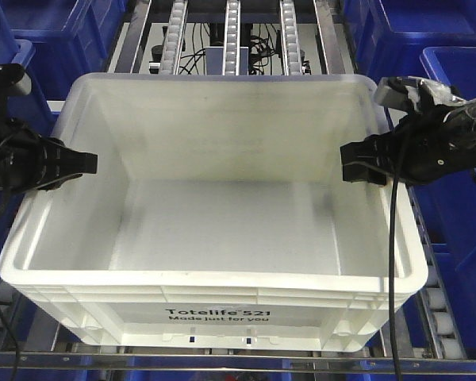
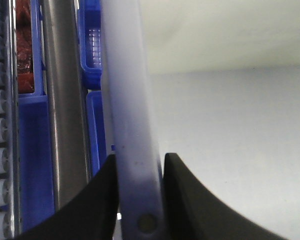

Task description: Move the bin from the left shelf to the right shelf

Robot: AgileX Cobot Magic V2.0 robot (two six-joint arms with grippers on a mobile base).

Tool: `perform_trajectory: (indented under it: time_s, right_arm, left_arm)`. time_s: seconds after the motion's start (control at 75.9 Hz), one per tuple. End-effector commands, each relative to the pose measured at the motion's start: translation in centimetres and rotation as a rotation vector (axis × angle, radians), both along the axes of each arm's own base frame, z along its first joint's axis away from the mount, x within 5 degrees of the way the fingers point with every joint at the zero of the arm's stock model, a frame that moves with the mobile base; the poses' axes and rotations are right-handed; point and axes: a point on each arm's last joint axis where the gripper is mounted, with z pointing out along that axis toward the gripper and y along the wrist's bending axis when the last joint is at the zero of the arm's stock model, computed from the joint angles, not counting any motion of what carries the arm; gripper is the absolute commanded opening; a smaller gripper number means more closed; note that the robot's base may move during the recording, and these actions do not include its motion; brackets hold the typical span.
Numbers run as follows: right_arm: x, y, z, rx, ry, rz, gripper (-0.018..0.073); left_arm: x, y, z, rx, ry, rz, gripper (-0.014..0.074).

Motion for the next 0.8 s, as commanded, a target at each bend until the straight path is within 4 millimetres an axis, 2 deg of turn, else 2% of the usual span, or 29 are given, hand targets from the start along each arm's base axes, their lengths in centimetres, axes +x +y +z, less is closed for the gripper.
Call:
perform_trajectory:
  time_s: [0.0, 0.356, 0.58, 0.791]
  right_arm:
    - [-0.1, 0.1, 3.7, 0.075, -0.161, -0.029, -0.0006]
    - [-0.2, 0.4, 3.9, 0.103, -0.167, -0.016, -0.0006]
    - [-1.1, 0.3, 5.3, 0.125, -0.216, -0.017, -0.0006]
    - [-2.0, 0.2, 6.1, 0.130, -0.228, -0.006, -0.0006]
  left_arm:
    - [-0.3, -0.2, 3.5, -0.080, -0.194, 0.014, -0.0007]
    - [-0.7, -0.2, 4.0, -0.106, -0.206, 0.019, -0.0007]
    - [-1.9, 0.1, 5.6, -0.123, -0.281, 0.022, -0.0007]
    - [-2.4, 0.1, 5.5, -0.118, -0.241, 0.010, -0.0007]
